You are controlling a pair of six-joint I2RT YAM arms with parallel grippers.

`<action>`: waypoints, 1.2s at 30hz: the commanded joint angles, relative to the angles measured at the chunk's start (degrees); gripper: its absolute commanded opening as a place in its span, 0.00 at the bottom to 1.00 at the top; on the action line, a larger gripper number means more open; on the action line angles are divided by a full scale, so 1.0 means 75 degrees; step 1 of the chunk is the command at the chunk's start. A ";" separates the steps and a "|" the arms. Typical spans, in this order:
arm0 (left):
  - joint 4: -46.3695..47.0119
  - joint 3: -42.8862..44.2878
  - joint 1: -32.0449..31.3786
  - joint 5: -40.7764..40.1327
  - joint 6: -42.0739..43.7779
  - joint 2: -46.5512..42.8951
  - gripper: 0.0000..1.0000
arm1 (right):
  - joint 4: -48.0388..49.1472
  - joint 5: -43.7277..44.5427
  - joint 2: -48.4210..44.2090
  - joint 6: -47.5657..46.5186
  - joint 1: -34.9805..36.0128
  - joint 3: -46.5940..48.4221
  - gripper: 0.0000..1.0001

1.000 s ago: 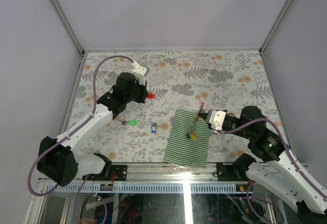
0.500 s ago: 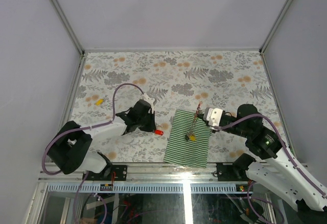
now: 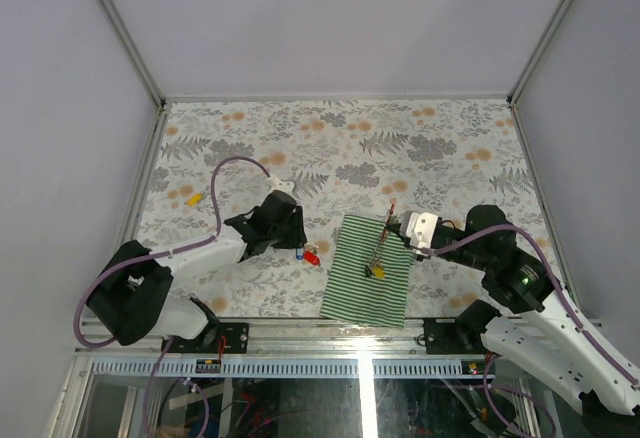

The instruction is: Put the keys on the keyring

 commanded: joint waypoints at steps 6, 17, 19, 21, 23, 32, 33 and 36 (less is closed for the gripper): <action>-0.0620 0.0261 -0.0488 -0.0868 -0.0807 -0.0216 0.38 | 0.0282 -0.0120 -0.0127 0.0010 0.0065 0.0126 0.00; -0.0001 -0.0015 -0.0485 -0.0240 -0.0948 0.0076 0.34 | 0.0267 -0.0127 -0.0104 -0.0002 0.0063 0.0113 0.00; 0.0010 -0.0023 -0.0486 -0.0276 -0.0965 0.0105 0.33 | 0.0247 -0.0110 -0.0112 0.0003 0.0064 0.0119 0.00; 0.0020 0.0000 -0.0480 -0.0302 -0.0978 0.0124 0.32 | 0.0236 -0.0109 -0.0115 -0.0003 0.0065 0.0124 0.00; 0.0022 0.0024 -0.0480 -0.0308 -0.0978 0.0160 0.31 | 0.0238 -0.0098 -0.0120 0.0007 0.0065 0.0105 0.00; 0.0231 -0.0125 -0.0486 -0.0077 -0.1010 0.0270 0.29 | 0.0211 -0.0097 -0.0139 0.0003 0.0064 0.0108 0.00; 0.0274 -0.0144 -0.0484 -0.0044 -0.1030 0.0285 0.29 | 0.0208 -0.0100 -0.0131 -0.0001 0.0065 0.0100 0.00; 0.0363 -0.0160 -0.0486 0.0019 -0.1044 0.0343 0.28 | 0.0209 -0.0097 -0.0117 0.0004 0.0065 0.0093 0.00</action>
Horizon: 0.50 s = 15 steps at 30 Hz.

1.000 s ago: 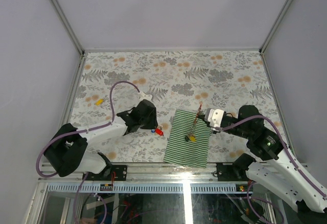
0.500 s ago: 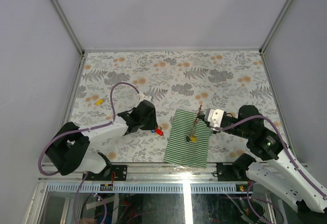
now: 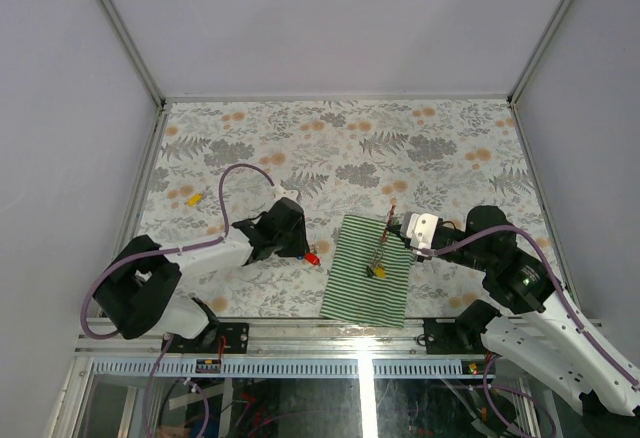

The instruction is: Put the keys on the keyring

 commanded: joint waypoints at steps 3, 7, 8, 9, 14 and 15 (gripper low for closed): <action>0.0599 -0.0114 -0.0019 0.0145 -0.0125 0.0180 0.26 | 0.0323 -0.0097 -0.0056 0.0006 0.0065 0.0098 0.00; 0.0707 -0.0139 -0.0024 0.0179 -0.0130 0.0230 0.22 | 0.0297 -0.0075 -0.0059 0.0004 0.0064 0.0087 0.00; 0.0717 -0.0150 -0.0017 0.0183 -0.0141 0.0231 0.21 | 0.0298 -0.0074 -0.0064 -0.0008 0.0065 0.0087 0.00; 0.0745 -0.0162 -0.0021 0.0196 -0.0148 0.0247 0.19 | 0.0301 -0.0074 -0.0066 -0.0012 0.0065 0.0087 0.00; 0.0802 -0.0181 -0.0021 0.0196 -0.0143 0.0213 0.12 | 0.0288 -0.0068 -0.0059 0.0002 0.0063 0.0075 0.00; 0.0817 -0.0192 -0.0023 0.0201 -0.0143 0.0203 0.11 | 0.0292 -0.0079 -0.0062 0.0004 0.0065 0.0083 0.00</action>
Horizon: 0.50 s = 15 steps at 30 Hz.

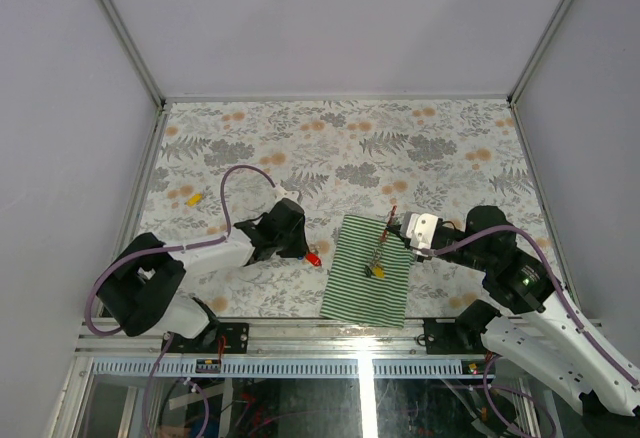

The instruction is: Put the keys on the keyring

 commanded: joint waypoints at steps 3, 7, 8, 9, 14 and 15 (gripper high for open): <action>0.0525 -0.0109 -0.0020 -0.0017 -0.0014 -0.0009 0.07 | 0.0287 -0.0097 -0.0043 -0.0005 0.0065 0.0077 0.00; 0.0605 -0.0085 -0.0014 -0.0018 0.0104 -0.0048 0.00 | 0.0278 -0.0100 -0.0056 -0.0001 0.0064 0.0081 0.00; 0.0622 -0.0071 -0.0022 -0.0010 0.0157 -0.0088 0.00 | 0.0278 -0.0084 -0.0062 -0.0017 0.0065 0.0090 0.00; 0.0651 -0.0071 -0.0020 -0.0009 0.0241 -0.0157 0.00 | 0.0265 -0.0088 -0.0066 -0.0015 0.0062 0.0091 0.00; 0.0993 -0.0168 -0.0023 0.0082 0.1044 -0.0860 0.00 | 0.0230 -0.0068 -0.0102 -0.0066 0.0062 0.0115 0.00; 0.1011 -0.0170 -0.0024 0.0089 0.1262 -0.1030 0.00 | 0.0212 -0.0065 -0.0116 -0.0078 0.0061 0.0116 0.00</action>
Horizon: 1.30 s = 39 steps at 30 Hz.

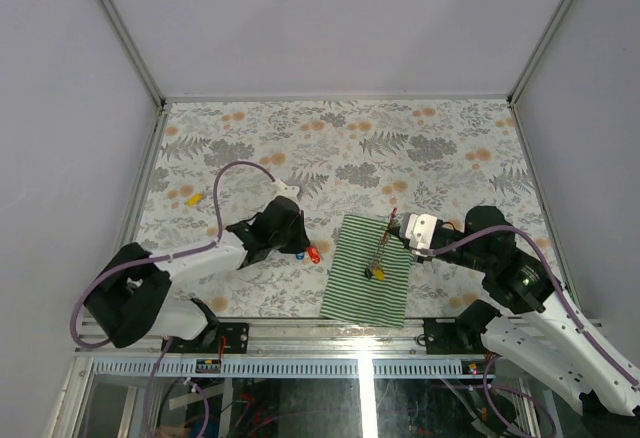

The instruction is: Put the keys on the keyring

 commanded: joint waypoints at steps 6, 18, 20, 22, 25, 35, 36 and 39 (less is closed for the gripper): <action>0.0996 -0.0241 -0.0032 0.0598 0.2445 -0.1804 0.00 | 0.0408 -0.0071 -0.0105 -0.0101 0.0059 0.0129 0.00; 0.2058 -0.0607 -0.0036 0.3233 0.4944 -0.4234 0.00 | 0.0548 -0.0838 -0.0059 0.0350 0.0065 0.0394 0.00; 0.1931 -0.0464 -0.0031 0.3613 0.5346 -0.4380 0.00 | 0.0639 -0.1087 -0.0063 0.0430 0.0064 0.0411 0.00; 0.1775 -0.0277 -0.0034 0.3954 0.5692 -0.4450 0.00 | 0.0671 -0.1397 -0.0031 0.0493 0.0065 0.0455 0.00; 0.1557 0.0053 -0.0037 0.4331 0.6204 -0.4464 0.00 | 0.0789 -0.1908 0.0045 0.0702 0.0065 0.0558 0.00; 0.0754 0.1636 -0.0038 0.5414 0.8015 -0.4031 0.00 | 0.1444 -0.2884 0.0664 0.1621 0.0063 0.1287 0.01; 0.0706 0.1750 -0.0032 0.5524 0.8103 -0.4003 0.00 | 0.1562 -0.2921 0.0725 0.1659 0.0063 0.1326 0.01; 0.0766 0.1918 -0.0036 0.5890 0.8303 -0.4006 0.00 | 0.2167 -0.3033 0.0847 0.1824 0.0063 0.1288 0.01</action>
